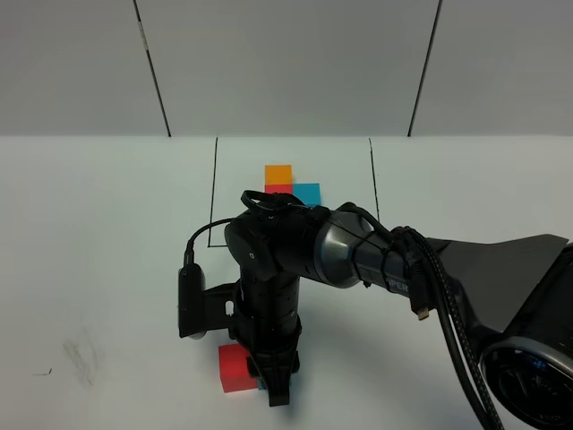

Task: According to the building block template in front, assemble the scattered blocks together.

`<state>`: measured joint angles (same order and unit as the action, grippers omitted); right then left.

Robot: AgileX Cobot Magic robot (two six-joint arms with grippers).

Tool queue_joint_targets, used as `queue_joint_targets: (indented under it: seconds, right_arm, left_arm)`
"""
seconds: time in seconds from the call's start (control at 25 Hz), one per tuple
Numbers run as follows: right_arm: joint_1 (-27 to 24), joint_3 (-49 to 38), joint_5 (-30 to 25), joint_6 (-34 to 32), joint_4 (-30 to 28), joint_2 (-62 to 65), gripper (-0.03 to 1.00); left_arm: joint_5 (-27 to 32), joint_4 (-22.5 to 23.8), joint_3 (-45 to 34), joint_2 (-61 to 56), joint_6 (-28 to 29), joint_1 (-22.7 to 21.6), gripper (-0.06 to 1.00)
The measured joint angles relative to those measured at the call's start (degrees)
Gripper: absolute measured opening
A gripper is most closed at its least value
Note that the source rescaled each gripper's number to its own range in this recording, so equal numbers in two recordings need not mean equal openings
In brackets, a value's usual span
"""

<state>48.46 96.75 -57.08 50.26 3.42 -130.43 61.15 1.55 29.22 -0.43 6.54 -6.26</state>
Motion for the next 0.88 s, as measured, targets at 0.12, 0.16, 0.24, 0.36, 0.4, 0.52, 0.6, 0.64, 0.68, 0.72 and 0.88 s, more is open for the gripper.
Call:
queue_joint_targets:
  seconds: [0.12,0.16,0.24,0.36,0.4,0.52,0.6,0.64,0.68,0.72,0.88]
  right_arm:
    - [0.0,0.1,-0.1,-0.1,0.0,0.0,0.02]
    - [0.0,0.1,-0.2,-0.1,0.0,-0.1,0.02]
    - [0.0,0.3,-0.6,-0.6,0.0,-0.1,0.02]
    - [0.0,1.4,-2.3,-1.4,0.1,-0.4,0.02]
    - [0.0,2.1,-3.1,-1.6,0.1,-0.6,0.02]
    - [0.0,4.3,-5.5,-2.4,0.1,-1.1,0.02]
    - [0.0,6.2,-6.9,-3.1,0.1,-1.1,0.14]
    - [0.0,7.2,-7.6,-3.4,0.1,-1.1,0.22]
    - [0.0,8.4,-8.5,-3.9,0.1,-1.1,0.33]
    - [0.0,9.6,-9.8,-4.4,0.1,-1.1,0.44]
    - [0.0,14.1,-12.0,-6.9,-0.2,-1.1,0.71]
  left_arm:
    - [0.0,0.0,0.0,0.0,0.0,0.0,1.0]
    - [0.0,0.0,0.0,0.0,0.0,0.0,1.0]
    - [0.0,0.0,0.0,0.0,0.0,0.0,1.0]
    - [0.0,0.0,0.0,0.0,0.0,0.0,1.0]
    - [0.0,0.0,0.0,0.0,0.0,0.0,1.0]
    - [0.0,0.0,0.0,0.0,0.0,0.0,1.0]
    - [0.0,0.0,0.0,0.0,0.0,0.0,1.0]
    - [0.0,0.0,0.0,0.0,0.0,0.0,1.0]
    - [0.0,0.0,0.0,0.0,0.0,0.0,1.0]
    - [0.0,0.0,0.0,0.0,0.0,0.0,1.0]
    - [0.0,0.0,0.0,0.0,0.0,0.0,1.0]
